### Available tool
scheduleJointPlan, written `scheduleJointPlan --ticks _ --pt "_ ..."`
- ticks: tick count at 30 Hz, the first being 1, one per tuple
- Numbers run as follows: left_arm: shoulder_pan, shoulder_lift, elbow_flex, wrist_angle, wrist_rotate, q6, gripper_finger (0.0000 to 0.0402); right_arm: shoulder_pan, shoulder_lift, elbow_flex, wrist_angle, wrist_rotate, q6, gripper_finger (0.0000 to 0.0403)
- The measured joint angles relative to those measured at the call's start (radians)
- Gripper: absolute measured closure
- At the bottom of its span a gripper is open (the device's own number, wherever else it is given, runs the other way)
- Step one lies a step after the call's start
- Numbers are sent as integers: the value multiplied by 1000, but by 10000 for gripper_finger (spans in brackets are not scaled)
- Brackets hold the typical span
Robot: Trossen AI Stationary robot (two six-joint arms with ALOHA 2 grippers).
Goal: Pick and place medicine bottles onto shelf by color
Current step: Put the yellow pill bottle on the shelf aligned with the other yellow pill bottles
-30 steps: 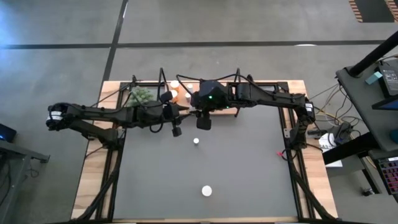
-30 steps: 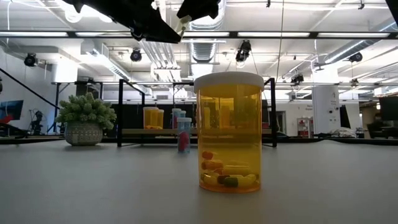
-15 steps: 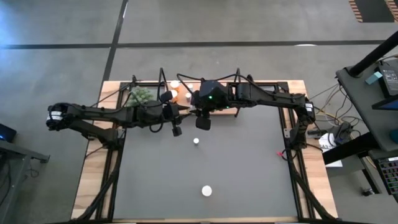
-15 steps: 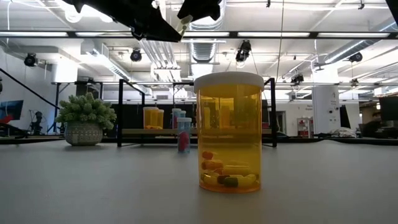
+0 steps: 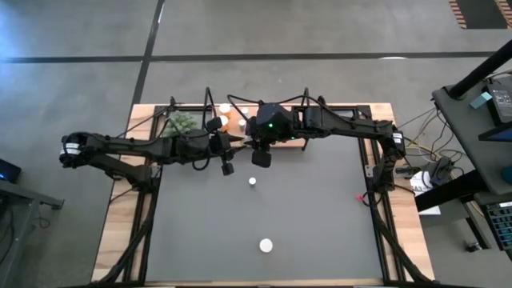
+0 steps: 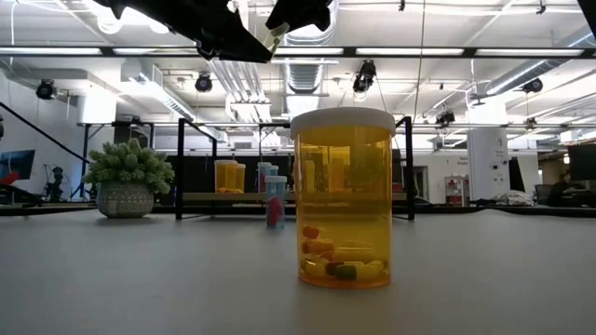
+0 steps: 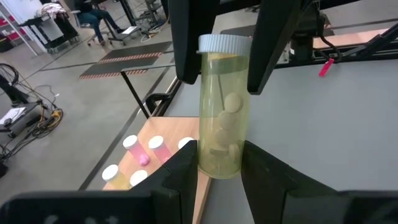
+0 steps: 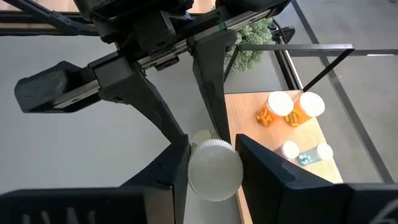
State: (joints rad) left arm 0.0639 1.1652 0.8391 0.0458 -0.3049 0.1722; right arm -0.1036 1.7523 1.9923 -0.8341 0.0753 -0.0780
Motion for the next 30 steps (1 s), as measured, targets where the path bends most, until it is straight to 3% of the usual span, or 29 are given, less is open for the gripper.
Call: scheduleJointPlan --ticks 14,21,30 --pt "0 0 0 -1 -20 -140 302 -7 0 0 2 0 -1 293" --pt "0 3 1 -43 -25 -246 234 -29 0 6 -17 5 -1 292" --pt "1 3 -5 -169 -43 -219 149 -64 5 1 -29 6 44 291"
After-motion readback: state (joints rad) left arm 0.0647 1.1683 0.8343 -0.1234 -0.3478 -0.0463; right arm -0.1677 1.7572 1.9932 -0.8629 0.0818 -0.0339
